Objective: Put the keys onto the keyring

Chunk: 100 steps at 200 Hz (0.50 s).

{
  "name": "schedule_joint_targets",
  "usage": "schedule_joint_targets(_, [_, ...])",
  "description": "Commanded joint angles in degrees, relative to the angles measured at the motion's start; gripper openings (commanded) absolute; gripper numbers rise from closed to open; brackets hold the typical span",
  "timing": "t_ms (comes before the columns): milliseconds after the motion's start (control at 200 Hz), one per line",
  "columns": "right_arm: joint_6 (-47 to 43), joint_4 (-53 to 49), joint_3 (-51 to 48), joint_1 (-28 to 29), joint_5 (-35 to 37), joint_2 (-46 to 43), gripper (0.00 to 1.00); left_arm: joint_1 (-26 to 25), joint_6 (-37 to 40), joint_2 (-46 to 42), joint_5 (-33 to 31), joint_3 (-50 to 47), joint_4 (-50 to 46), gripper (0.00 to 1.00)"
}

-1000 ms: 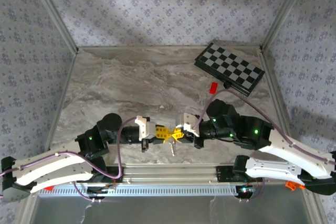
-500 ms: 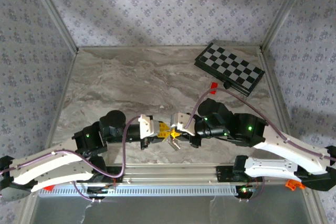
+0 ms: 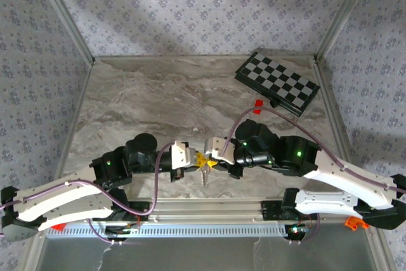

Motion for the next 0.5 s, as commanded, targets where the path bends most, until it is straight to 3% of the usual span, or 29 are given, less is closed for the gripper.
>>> schedule_joint_targets(0, [-0.23, 1.65, 1.30, 0.61, -0.58, -1.02, 0.12, 0.02, -1.47, -2.74, 1.07, -0.31, 6.95, 0.00])
schedule_joint_targets(125, [0.40, 4.32, 0.07, 0.44, -1.62, -2.34, 0.22, 0.01, -2.77, -4.85, 3.10, -2.63, 12.93, 0.00])
schedule_joint_targets(495, [0.68, 6.35, -1.70, 0.23, -4.07, -6.12, 0.19, 0.03, -5.76, -4.59, 7.05, -5.45, 22.59, 0.00])
